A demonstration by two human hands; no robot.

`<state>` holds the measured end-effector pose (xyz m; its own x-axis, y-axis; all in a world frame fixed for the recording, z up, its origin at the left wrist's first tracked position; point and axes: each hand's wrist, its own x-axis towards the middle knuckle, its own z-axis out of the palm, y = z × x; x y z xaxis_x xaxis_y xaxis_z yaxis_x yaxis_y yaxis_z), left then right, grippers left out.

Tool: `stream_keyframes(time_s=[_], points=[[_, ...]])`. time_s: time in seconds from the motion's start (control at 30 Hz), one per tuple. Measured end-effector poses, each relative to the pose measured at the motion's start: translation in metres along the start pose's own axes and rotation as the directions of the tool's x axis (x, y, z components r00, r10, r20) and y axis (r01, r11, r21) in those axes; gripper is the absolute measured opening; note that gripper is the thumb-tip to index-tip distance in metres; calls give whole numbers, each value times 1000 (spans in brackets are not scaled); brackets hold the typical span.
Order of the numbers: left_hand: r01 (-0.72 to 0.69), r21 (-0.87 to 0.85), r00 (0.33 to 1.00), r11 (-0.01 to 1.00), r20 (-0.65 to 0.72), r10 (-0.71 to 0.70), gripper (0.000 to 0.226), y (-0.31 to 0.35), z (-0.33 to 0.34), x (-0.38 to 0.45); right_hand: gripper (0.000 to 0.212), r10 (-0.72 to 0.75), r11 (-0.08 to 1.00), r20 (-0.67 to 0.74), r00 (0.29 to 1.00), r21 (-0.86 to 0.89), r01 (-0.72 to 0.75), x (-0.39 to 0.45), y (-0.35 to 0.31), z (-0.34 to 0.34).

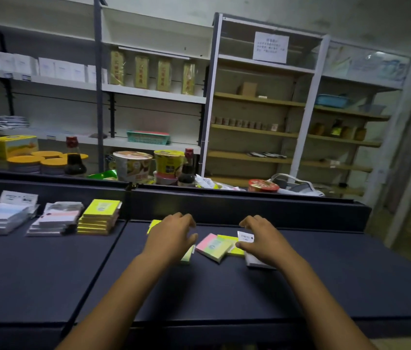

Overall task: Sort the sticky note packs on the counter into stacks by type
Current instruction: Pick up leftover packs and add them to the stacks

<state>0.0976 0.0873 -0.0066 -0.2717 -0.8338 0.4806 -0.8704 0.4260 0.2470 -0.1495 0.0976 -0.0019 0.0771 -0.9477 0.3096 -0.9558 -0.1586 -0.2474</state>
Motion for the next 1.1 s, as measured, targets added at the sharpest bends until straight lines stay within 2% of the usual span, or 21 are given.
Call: stream_keyframes(time_s=[0.2, 0.43, 0.67, 0.77, 1.0, 1.1], points=[[50, -18, 995, 999, 89, -48, 36, 29, 24, -1, 50, 24, 1000, -11, 1000, 11, -24, -16, 34, -6], [138, 32, 975, 990, 174, -141, 43, 30, 49, 19, 50, 40, 999, -7, 999, 14, -40, -8, 52, -3], [149, 83, 946, 985, 280, -166, 47, 27, 76, 40, 46, 59, 998, -1, 998, 8, -59, -1, 65, 7], [149, 70, 949, 986, 270, -163, 44, 27, 82, 45, 45, 80, 997, -1, 997, 9, -80, 3, 73, 7], [258, -173, 951, 951, 221, -218, 57, 17, 88, 48, 44, 74, 997, -24, 997, 32, -73, 20, 70, 9], [299, -363, 949, 883, 207, -237, 54, 12, 88, 49, 44, 61, 997, -28, 998, 48, -59, 29, 64, 10]])
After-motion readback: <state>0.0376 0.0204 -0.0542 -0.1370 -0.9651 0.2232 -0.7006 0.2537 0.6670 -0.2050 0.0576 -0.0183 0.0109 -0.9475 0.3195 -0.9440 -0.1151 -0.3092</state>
